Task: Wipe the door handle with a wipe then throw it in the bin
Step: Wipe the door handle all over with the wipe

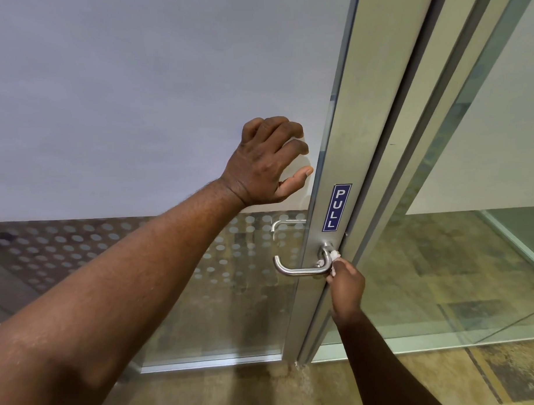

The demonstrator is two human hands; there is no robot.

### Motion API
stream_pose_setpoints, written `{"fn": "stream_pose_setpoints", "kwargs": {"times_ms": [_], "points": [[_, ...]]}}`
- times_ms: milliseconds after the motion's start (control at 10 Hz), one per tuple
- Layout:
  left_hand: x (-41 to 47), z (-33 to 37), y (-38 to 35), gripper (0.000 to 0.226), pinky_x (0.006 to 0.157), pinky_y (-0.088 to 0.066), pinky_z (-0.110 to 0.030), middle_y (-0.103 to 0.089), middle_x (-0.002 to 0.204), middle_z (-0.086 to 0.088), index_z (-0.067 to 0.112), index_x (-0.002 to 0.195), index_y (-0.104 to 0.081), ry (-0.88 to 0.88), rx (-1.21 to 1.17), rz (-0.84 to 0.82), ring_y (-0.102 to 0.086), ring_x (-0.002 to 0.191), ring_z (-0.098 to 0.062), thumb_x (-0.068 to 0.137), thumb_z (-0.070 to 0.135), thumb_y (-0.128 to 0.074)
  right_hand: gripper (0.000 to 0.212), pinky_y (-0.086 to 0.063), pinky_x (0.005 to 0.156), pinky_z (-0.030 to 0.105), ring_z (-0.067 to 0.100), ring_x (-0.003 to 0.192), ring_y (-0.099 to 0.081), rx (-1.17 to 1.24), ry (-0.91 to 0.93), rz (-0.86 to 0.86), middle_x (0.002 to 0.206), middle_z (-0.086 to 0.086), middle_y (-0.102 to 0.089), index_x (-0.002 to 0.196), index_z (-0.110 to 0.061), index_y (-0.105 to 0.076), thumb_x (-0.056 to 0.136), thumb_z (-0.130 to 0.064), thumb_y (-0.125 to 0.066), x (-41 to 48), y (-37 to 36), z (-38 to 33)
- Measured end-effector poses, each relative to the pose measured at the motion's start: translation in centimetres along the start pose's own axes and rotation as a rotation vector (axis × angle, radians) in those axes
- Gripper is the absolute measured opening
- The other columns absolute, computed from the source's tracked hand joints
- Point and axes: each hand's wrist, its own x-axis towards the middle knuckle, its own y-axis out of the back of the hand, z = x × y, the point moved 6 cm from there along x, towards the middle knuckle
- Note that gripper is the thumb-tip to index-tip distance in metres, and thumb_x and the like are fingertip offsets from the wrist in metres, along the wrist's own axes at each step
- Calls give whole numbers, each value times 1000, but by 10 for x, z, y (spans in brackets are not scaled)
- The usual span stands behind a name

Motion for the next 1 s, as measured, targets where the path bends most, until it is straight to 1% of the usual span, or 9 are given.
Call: {"fn": "stream_pose_setpoints", "kwargs": {"times_ms": [100,200,400,500,600,700,800,900,1000], "points": [[0,0,-1,37,93,-33,-42,-68,111,-9,13,102,-70,0,2,-4,-51,115,-24,93,46,-55,17,-61,83,39,30,87,-75,420,-270,-135,95,20,-75,102,3,-68,96,3,-52,-11,-13,12],[0,0,-2,37,93,-33,-42,-68,111,-9,13,102,-69,-3,4,-7,-51,115,-24,94,46,-54,21,-55,88,38,28,92,-75,556,-414,-190,108,22,-71,107,3,-64,98,1,-45,-18,-19,16],[0,-1,-1,37,93,-33,-41,-68,111,-9,13,101,-69,-1,8,-3,-50,115,-24,93,46,-54,24,-55,83,42,27,75,-79,529,-435,-181,85,17,-79,107,-2,-63,100,-11,-43,-20,-14,9],[0,-1,-2,37,93,-33,-42,-68,111,-9,13,101,-69,0,3,-2,-50,115,-24,94,46,-54,25,-55,84,44,29,82,-79,577,-483,-178,92,15,-79,111,-2,-63,102,-12,-42,-18,-15,9],[0,-1,-2,37,93,-33,-41,-67,112,-9,14,102,-69,-1,3,0,-51,115,-24,94,47,-53,30,-49,99,47,31,105,-73,610,-551,-209,115,16,-74,121,-3,-61,103,-14,-40,-23,-14,19],[0,-1,-2,38,93,-33,-41,-68,112,-9,13,102,-69,-4,7,-5,-50,115,-24,94,46,-53,31,-49,99,50,35,114,-67,617,-557,-210,120,20,-71,122,0,-60,100,-12,-41,-29,-8,27],[0,0,-2,37,92,-33,-41,-68,111,-9,13,102,-69,-4,10,-9,-50,114,-24,93,46,-54,26,-52,92,52,38,103,-68,542,-445,-123,113,23,-69,112,1,-61,100,-5,-39,-28,3,30],[0,1,0,37,92,-33,-41,-68,110,-9,13,101,-69,-10,9,2,-52,113,-25,94,46,-54,23,-61,78,35,24,80,-71,289,-99,-54,98,21,-70,112,6,-66,97,6,-49,-21,17,19],[0,1,0,37,92,-34,-41,-68,110,-8,13,101,-70,-9,8,9,-55,112,-26,93,45,-54,32,-56,84,17,0,88,-72,-221,351,-139,105,6,-76,124,-1,-71,95,6,-60,-22,21,-1]]}}
